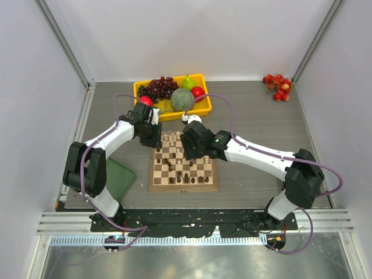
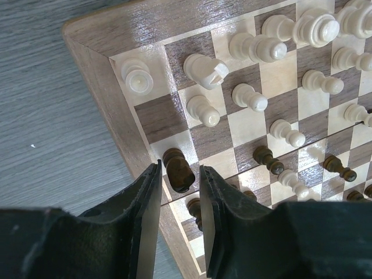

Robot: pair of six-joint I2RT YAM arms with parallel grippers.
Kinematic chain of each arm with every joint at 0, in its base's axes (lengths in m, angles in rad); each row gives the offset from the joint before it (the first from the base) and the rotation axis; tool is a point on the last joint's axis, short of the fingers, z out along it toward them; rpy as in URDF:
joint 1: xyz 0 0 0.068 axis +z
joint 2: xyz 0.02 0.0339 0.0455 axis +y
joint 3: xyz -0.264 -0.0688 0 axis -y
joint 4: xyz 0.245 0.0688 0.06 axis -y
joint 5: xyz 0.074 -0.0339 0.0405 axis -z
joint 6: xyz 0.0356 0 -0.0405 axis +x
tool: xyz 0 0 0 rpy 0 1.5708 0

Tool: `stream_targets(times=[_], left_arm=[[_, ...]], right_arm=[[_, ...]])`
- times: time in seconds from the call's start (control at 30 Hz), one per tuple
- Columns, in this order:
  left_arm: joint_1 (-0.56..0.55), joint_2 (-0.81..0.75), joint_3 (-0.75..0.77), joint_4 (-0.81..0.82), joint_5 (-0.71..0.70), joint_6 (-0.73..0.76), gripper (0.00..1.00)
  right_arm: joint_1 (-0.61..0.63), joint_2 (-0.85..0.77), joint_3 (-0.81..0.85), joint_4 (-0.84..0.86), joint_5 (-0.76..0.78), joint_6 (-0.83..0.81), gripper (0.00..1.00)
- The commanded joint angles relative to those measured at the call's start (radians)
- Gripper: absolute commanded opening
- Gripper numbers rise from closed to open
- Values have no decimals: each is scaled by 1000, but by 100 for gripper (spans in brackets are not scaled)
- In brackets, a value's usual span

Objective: Set up the chess pieces on the board

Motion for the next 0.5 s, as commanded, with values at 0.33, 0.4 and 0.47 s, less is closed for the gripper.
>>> stream_targets(times=[0.33,0.4,0.47], left_arm=[[-9,-6,0,-8,9,20,22],[-11,-18,-1,-8,6,19,20],[-11,-40,-3,-8,-2,17,18]], right_arm=[[-4,-42,10,33,-5,10,48],[-4,-42,10,33,-5,8,48],[-4,-43,9,33,-5,8,48]])
